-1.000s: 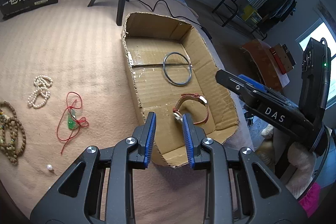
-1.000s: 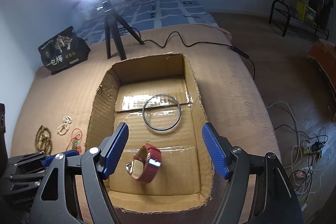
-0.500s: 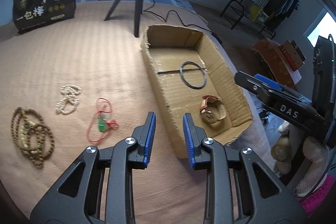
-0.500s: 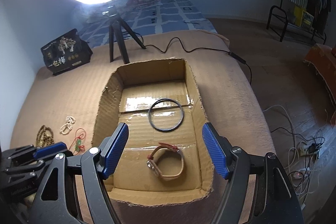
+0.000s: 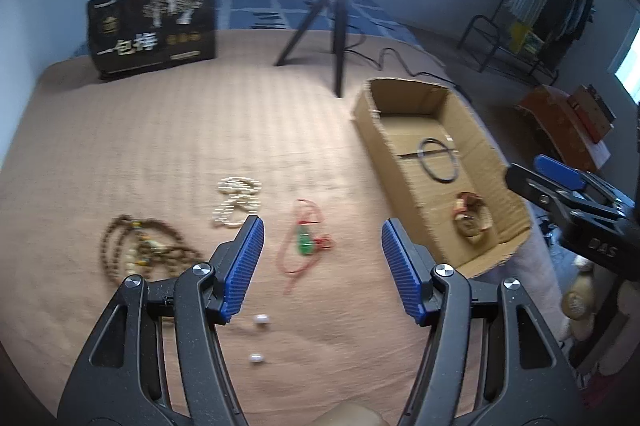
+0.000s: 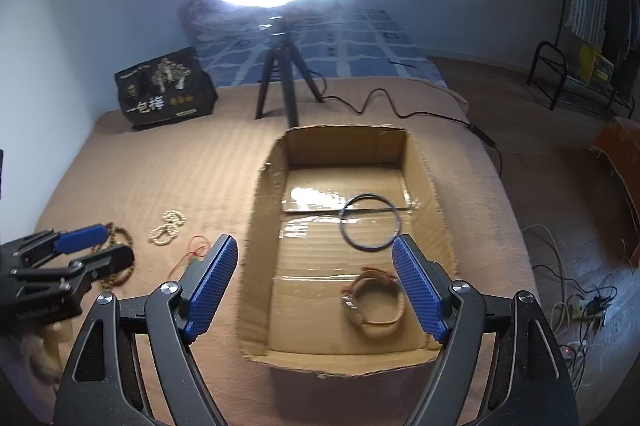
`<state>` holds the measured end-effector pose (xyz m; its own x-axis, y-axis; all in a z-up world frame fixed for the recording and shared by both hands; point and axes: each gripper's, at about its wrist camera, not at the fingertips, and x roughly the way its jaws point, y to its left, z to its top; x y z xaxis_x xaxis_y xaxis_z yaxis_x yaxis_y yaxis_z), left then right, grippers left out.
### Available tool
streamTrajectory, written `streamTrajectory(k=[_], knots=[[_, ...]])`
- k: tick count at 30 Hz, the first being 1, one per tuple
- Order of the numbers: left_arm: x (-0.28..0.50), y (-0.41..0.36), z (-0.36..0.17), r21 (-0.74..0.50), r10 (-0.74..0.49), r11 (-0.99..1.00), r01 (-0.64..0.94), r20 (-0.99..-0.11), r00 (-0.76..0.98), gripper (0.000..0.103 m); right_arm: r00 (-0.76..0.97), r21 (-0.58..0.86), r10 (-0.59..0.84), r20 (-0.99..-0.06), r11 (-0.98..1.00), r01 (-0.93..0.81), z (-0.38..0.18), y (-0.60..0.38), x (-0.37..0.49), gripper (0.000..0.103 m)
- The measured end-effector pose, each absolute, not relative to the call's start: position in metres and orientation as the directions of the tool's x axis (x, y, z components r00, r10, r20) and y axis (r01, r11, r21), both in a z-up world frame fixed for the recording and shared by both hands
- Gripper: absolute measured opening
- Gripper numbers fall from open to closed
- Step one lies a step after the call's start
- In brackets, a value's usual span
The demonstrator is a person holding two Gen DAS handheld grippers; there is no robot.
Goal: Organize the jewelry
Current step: 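Withdraw both open tools from the box back toward the remaining jewelry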
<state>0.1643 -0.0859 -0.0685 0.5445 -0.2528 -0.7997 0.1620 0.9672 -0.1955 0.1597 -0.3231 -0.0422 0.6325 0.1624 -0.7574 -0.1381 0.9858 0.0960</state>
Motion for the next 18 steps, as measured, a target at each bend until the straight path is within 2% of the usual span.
streamTrajectory(k=[18], knots=[[0.165,0.023,-0.080,-0.159,-0.137,0.987,0.006,-0.833,0.536,0.063,0.532,0.145,0.295,-0.794,0.941,-0.306,-0.061,-0.239,0.144,0.080]])
